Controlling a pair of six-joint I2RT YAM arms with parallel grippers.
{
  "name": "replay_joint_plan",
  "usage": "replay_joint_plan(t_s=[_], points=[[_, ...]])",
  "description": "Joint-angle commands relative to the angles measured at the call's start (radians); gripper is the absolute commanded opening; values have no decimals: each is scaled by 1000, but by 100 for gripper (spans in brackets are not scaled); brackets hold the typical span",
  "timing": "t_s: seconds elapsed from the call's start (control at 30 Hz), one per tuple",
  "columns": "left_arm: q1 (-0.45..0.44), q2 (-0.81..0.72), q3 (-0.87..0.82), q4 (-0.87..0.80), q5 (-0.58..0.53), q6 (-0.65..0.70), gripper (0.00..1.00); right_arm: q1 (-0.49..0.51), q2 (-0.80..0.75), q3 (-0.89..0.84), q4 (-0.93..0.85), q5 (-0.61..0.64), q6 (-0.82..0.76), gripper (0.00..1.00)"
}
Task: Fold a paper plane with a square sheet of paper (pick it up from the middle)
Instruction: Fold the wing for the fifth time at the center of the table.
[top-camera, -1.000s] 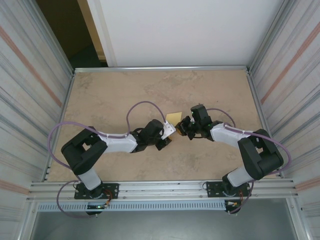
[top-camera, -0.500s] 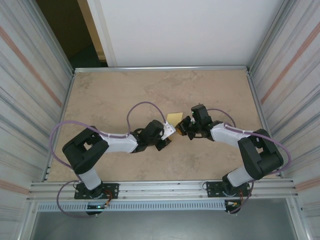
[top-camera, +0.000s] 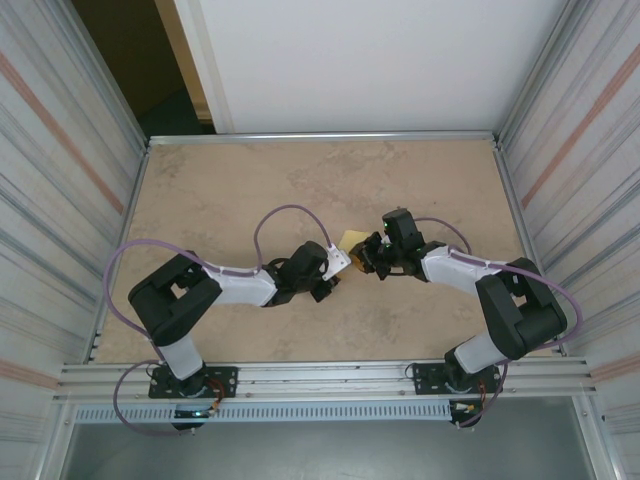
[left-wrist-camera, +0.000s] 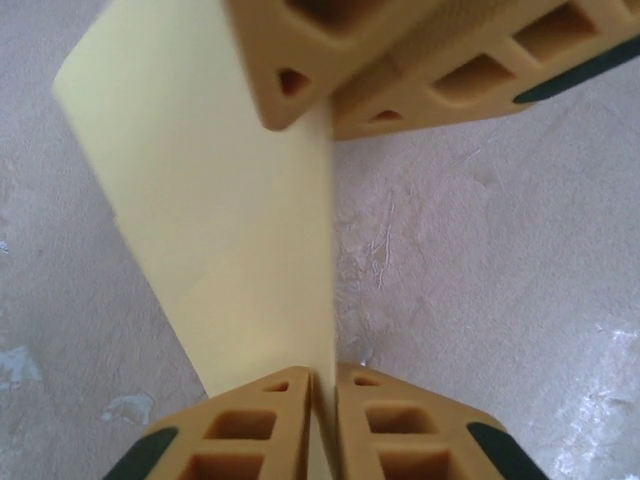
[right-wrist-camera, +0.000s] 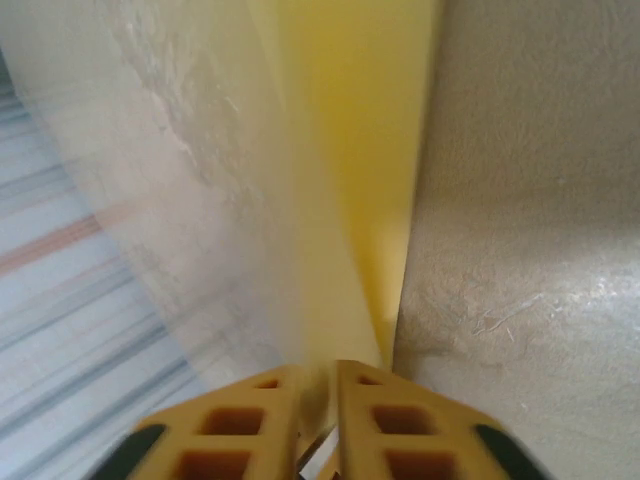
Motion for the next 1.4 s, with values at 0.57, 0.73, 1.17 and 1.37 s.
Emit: replay_joint_plan(t_s=[0.57, 0.73, 1.17, 1.37], points=[[146, 1, 110, -208, 408, -218, 0, -177, -149, -30, -202, 87, -430, 71], [199, 36, 167, -265, 555, -348, 0, -169, -147, -51, -172, 50, -545, 71], [244, 113, 214, -200, 737, -637, 0, -73, -10, -7, -96, 0, -671, 84], [259, 150, 204, -158, 765, -719, 0, -58, 53, 24, -95, 7, -677, 82]])
